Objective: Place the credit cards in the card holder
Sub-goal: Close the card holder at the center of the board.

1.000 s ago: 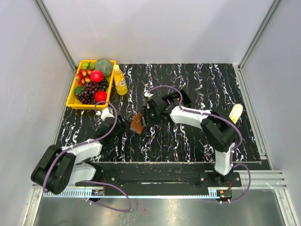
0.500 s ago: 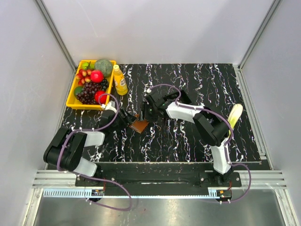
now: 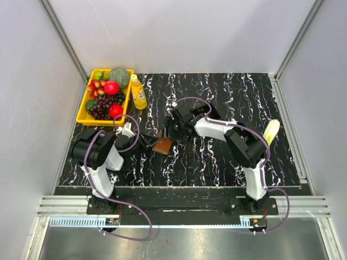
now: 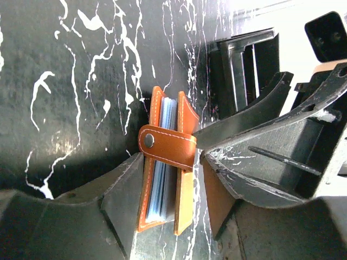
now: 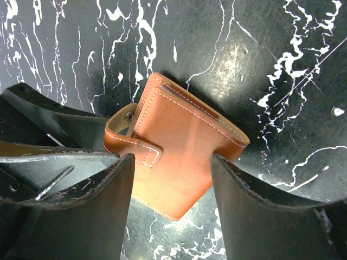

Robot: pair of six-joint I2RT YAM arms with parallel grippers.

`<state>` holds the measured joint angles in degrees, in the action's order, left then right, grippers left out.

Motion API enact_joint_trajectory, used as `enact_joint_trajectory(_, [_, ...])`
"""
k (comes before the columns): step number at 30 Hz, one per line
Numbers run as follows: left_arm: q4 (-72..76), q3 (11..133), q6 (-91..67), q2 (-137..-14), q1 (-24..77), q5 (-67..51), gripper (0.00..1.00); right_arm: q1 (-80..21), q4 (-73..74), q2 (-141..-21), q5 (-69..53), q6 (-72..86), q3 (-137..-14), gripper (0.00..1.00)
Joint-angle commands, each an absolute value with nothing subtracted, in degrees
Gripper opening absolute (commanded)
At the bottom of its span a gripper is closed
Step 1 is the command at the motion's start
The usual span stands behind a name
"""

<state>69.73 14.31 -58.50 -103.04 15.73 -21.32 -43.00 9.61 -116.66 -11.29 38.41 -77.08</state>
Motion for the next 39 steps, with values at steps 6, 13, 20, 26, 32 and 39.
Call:
enact_joint_trajectory(6, [65.52, 13.62, -56.44, -97.67, 21.79, -27.08, 0.47, -44.39, 8.18, -117.42, -15.91, 36.56, -73.3, 0.68])
enact_joint_trajectory(13, [50.8, 16.7, -49.83, -88.69, 24.52, -23.64, 0.48, -44.21, 8.17, -116.81, -16.44, 36.47, -72.95, 0.68])
enact_joint_trajectory(20, [52.02, 17.31, -51.15, -86.58, 25.22, -25.84, 0.47, -43.42, 5.45, -116.28, -18.9, 39.11, -71.89, 0.68])
enact_joint_trajectory(26, [34.26, 23.09, -45.64, -74.99, 25.93, -25.06, 0.47, -43.15, 2.82, -114.7, -24.61, 41.92, -71.63, 0.68])
enact_joint_trajectory(32, [15.92, 31.1, -37.8, -69.86, 26.1, -21.62, 0.54, -41.93, 2.81, -112.33, -26.8, 43.5, -70.4, 0.69])
enact_joint_trajectory(39, [10.64, 36.11, -34.64, -74.79, 26.1, -20.39, 0.52, -41.49, 2.21, -113.12, -30.31, 44.73, -67.95, 0.66])
